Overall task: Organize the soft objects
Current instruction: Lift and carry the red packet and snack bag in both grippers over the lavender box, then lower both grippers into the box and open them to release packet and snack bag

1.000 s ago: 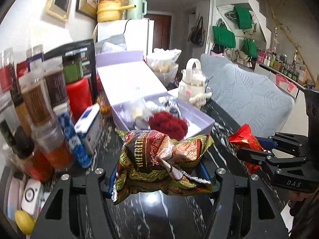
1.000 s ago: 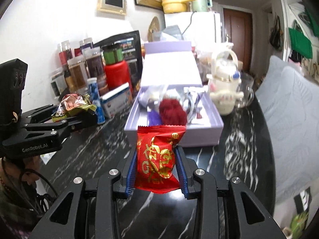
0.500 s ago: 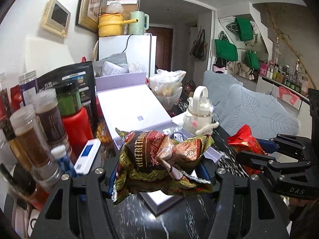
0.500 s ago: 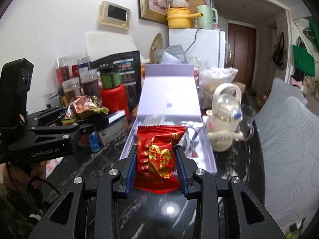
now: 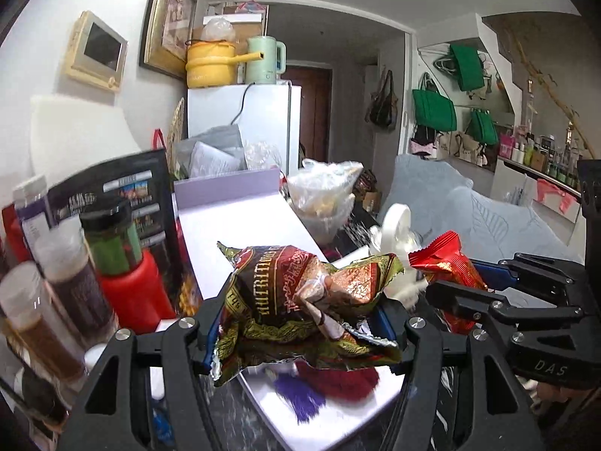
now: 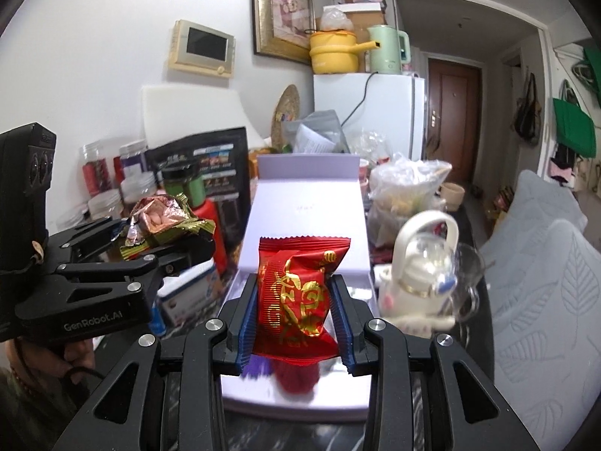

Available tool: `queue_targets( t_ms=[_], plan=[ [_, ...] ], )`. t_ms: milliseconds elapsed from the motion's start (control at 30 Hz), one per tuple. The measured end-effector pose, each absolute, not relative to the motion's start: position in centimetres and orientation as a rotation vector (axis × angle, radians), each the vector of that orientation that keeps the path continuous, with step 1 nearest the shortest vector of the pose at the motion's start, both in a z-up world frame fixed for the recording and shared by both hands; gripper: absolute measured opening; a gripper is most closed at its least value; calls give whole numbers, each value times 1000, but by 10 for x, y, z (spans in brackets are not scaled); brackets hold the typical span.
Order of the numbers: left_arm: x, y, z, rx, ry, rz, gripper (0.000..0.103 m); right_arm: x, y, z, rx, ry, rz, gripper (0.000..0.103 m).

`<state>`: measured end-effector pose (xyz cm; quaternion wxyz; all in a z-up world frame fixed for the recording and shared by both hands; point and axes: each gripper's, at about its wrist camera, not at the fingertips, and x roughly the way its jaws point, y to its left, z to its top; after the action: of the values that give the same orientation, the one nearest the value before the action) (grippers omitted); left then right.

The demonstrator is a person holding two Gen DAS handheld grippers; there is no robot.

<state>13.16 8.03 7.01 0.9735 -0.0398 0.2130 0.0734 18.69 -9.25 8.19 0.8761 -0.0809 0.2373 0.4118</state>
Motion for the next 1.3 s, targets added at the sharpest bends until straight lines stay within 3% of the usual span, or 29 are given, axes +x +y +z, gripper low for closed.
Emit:
queue_targets(
  t_ms=[233, 833, 1300],
  plan=[
    [158, 94, 75, -82, 411, 175, 63, 217, -80, 83, -141, 496, 891, 35],
    [215, 102, 6, -64, 659, 219, 63, 262, -59, 27, -174, 683, 875, 36],
    [236, 106, -23, -47, 748, 240, 63, 275, -44, -1, -189, 768, 874, 36]
  ],
)
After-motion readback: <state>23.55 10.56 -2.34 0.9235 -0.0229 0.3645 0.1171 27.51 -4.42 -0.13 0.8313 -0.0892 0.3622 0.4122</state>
